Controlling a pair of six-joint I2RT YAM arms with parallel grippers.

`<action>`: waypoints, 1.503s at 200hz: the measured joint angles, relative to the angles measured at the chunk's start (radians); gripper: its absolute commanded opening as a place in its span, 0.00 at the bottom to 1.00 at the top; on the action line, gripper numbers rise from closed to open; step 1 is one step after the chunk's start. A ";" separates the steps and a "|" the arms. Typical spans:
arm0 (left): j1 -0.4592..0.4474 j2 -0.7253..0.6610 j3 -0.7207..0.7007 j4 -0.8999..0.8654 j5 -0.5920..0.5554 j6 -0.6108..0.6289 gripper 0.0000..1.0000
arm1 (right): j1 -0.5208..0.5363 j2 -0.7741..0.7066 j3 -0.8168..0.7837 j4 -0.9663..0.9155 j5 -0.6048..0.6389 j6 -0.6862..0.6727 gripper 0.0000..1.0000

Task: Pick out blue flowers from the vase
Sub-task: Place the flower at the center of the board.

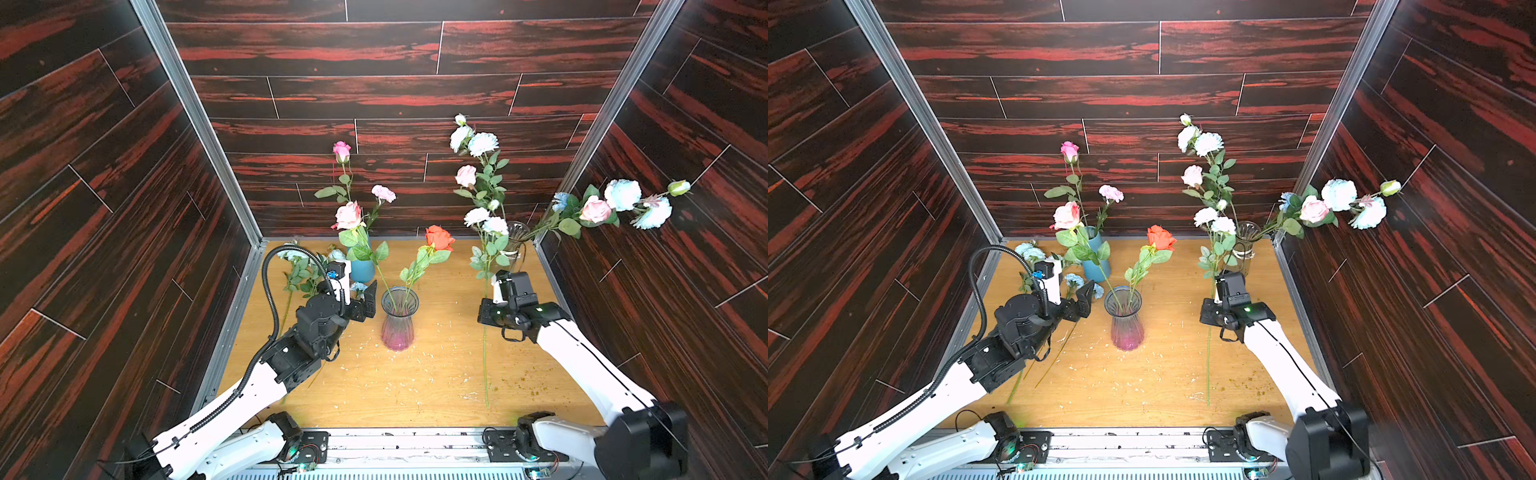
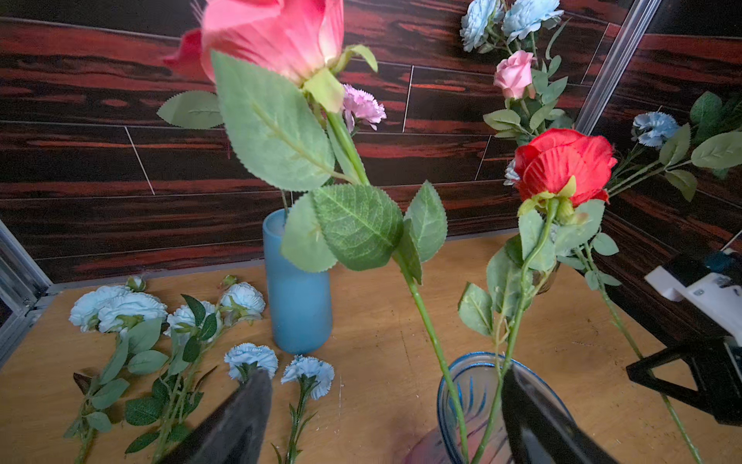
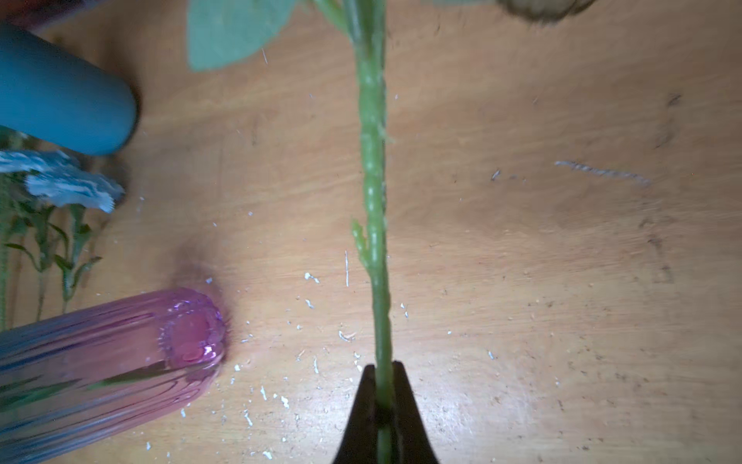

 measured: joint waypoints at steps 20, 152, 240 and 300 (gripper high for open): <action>0.000 0.005 0.000 0.000 -0.007 0.000 0.91 | 0.000 0.104 0.002 0.040 -0.011 -0.010 0.00; 0.003 0.061 0.003 -0.023 -0.025 -0.027 0.90 | -0.010 0.399 0.023 0.126 -0.054 -0.053 0.00; 0.003 0.068 0.164 -0.290 -0.029 -0.079 0.91 | 0.013 0.396 0.019 0.156 0.072 -0.041 0.62; 0.010 0.195 0.418 -0.623 0.098 -0.147 0.92 | 0.073 0.122 -0.077 0.422 0.176 -0.043 0.78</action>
